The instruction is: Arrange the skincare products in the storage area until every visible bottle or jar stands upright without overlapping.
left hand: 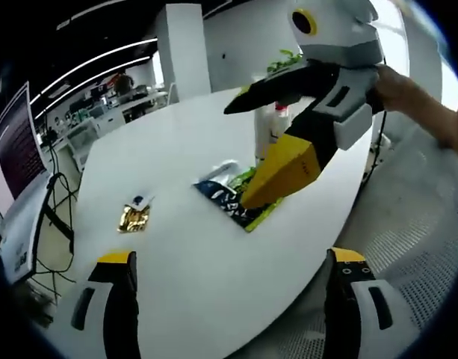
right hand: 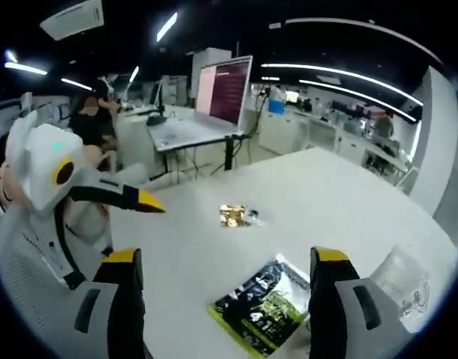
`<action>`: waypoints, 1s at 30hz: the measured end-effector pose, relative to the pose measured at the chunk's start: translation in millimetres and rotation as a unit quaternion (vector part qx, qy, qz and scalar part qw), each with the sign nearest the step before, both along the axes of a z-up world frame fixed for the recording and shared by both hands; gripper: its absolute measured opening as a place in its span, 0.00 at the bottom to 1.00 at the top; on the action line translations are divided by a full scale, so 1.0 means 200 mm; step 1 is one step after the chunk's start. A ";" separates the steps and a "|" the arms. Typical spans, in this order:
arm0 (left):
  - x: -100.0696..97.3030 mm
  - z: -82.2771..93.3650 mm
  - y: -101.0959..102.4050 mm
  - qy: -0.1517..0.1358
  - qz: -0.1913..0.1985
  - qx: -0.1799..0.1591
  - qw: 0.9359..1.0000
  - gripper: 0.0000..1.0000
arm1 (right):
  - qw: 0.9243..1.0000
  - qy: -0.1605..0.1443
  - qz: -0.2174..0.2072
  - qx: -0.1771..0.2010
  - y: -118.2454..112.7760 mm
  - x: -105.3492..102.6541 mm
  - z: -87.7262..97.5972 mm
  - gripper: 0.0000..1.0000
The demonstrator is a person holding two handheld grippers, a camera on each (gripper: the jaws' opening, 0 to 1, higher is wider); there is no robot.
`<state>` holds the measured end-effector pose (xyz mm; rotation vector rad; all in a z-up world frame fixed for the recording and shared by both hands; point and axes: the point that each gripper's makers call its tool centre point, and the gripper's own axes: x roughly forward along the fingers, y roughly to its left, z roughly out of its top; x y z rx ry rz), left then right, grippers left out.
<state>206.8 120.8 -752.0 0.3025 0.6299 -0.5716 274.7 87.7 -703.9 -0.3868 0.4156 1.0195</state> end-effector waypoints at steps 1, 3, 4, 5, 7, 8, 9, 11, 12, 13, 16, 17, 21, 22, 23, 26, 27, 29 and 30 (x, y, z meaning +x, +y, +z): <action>0.00 0.01 -0.01 -0.004 -0.007 0.000 1.000 0.98 | 1.000 0.001 0.000 -0.003 0.00 0.00 -0.01 0.91; 0.00 0.02 -0.03 -0.005 -0.011 -0.010 1.000 0.98 | 1.000 0.004 0.002 -0.007 0.00 -0.01 -0.01 0.91; 0.00 0.04 -0.03 -0.005 -0.005 -0.025 1.000 0.98 | 1.000 0.004 0.002 -0.007 0.00 -0.01 -0.02 0.91; 0.02 0.05 -0.03 -0.006 0.001 -0.042 0.999 0.98 | 1.000 0.005 0.001 -0.008 0.00 -0.01 -0.02 0.91; 0.04 0.07 0.01 -0.008 0.011 -0.044 0.999 0.97 | 1.000 0.007 0.001 -0.008 0.00 -0.01 -0.03 0.91; 0.05 0.08 0.03 -0.010 0.011 -0.040 0.999 0.97 | 1.000 0.009 0.000 -0.008 0.00 -0.01 -0.03 0.91; 0.06 0.09 0.05 -0.018 0.006 -0.030 0.999 0.97 | 1.000 0.011 0.000 -0.009 0.00 -0.01 -0.03 0.91; 0.10 0.08 0.13 -0.026 0.002 -0.015 1.000 0.97 | 1.000 0.007 0.004 -0.013 0.00 -0.02 -0.03 0.91; 0.11 0.08 0.15 -0.026 0.004 -0.013 1.000 0.97 | 1.000 0.005 0.004 -0.015 0.00 -0.02 -0.03 0.91; 0.14 0.08 0.19 -0.026 0.009 -0.010 1.000 0.97 | 1.000 0.000 0.004 -0.018 0.00 -0.02 -0.03 0.91; 0.22 0.09 0.25 -0.038 0.011 -0.008 0.999 0.95 | 1.000 0.000 0.000 -0.017 -0.01 0.00 -0.02 0.91; 0.24 0.09 0.26 -0.039 0.011 -0.009 0.999 0.94 | 1.000 0.002 0.000 -0.015 -0.01 -0.01 -0.02 0.91; 0.35 0.05 0.27 -0.035 0.003 -0.015 0.999 0.92 | 1.000 0.003 0.001 -0.019 -0.01 -0.01 -0.03 0.91; 0.38 0.03 0.29 -0.033 0.000 -0.015 0.999 0.91 | 1.000 0.003 0.001 -0.022 -0.01 -0.01 -0.03 0.91; 0.40 0.02 0.28 -0.033 -0.004 -0.016 0.999 0.89 | 1.000 0.003 0.001 -0.024 -0.01 -0.01 -0.04 0.91; 0.46 -0.01 0.26 -0.025 -0.010 -0.023 0.999 0.85 | 1.000 0.004 0.003 -0.024 -0.01 -0.01 -0.03 0.91; 0.50 -0.03 0.26 -0.021 -0.014 -0.021 0.999 0.85 | 1.000 0.003 0.005 -0.023 -0.01 -0.01 -0.03 0.91; 0.55 -0.06 0.27 -0.015 -0.019 -0.012 1.000 0.84 | 1.000 0.004 0.008 -0.022 0.00 -0.02 -0.03 0.91; 0.57 -0.07 0.27 -0.013 -0.021 -0.010 1.000 0.83 | 1.000 0.005 0.009 -0.023 0.00 -0.02 -0.03 0.91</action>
